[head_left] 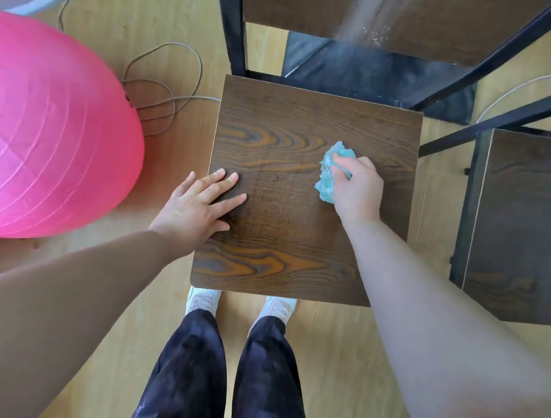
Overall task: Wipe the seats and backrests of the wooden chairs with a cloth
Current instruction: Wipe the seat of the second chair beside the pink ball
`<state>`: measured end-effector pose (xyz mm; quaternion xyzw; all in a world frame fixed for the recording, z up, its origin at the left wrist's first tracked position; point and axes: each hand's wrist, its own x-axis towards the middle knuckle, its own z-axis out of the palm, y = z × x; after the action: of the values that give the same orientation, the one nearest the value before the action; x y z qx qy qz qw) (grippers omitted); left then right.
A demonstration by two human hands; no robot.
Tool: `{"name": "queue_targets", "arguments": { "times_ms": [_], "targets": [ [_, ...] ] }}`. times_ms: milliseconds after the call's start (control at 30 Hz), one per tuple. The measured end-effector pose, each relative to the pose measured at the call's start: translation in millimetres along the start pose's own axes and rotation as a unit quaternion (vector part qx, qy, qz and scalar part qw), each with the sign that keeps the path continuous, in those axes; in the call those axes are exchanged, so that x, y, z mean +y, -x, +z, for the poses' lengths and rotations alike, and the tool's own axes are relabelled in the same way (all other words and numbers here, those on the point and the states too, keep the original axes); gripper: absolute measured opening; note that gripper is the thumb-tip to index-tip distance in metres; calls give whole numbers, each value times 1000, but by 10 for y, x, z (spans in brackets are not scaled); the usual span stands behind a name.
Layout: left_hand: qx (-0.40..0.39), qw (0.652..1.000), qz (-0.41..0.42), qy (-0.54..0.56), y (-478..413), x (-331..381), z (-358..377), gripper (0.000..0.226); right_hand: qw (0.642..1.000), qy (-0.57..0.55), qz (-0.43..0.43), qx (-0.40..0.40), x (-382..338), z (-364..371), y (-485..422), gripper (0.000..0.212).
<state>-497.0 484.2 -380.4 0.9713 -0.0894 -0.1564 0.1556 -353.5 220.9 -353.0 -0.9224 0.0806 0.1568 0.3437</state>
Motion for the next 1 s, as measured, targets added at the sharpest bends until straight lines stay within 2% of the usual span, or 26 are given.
{"name": "queue_targets", "arguments": {
  "times_ms": [100,200,300,400,700,800,1000],
  "targets": [
    [40,999,0,19,3,18,0,62,999,10,-23,-33,-177,96,-46,28],
    [57,994,-67,63,0,-32,-32,64,997,19,-39,-57,-282,154,-101,27],
    [22,981,-164,103,60,-107,-41,70,994,40,-59,-81,-388,230,-157,25],
    [-14,970,-211,119,152,-144,-33,74,994,46,-61,-82,-463,295,-178,23],
    [-46,963,-233,127,370,-47,-39,69,996,48,-72,-38,-498,407,-104,21],
    [-49,961,-240,124,444,-45,0,66,994,25,-78,-78,-571,521,-71,18],
    [-74,960,-251,103,617,-57,68,64,949,85,-233,-196,-913,985,105,21]
  ]
}}
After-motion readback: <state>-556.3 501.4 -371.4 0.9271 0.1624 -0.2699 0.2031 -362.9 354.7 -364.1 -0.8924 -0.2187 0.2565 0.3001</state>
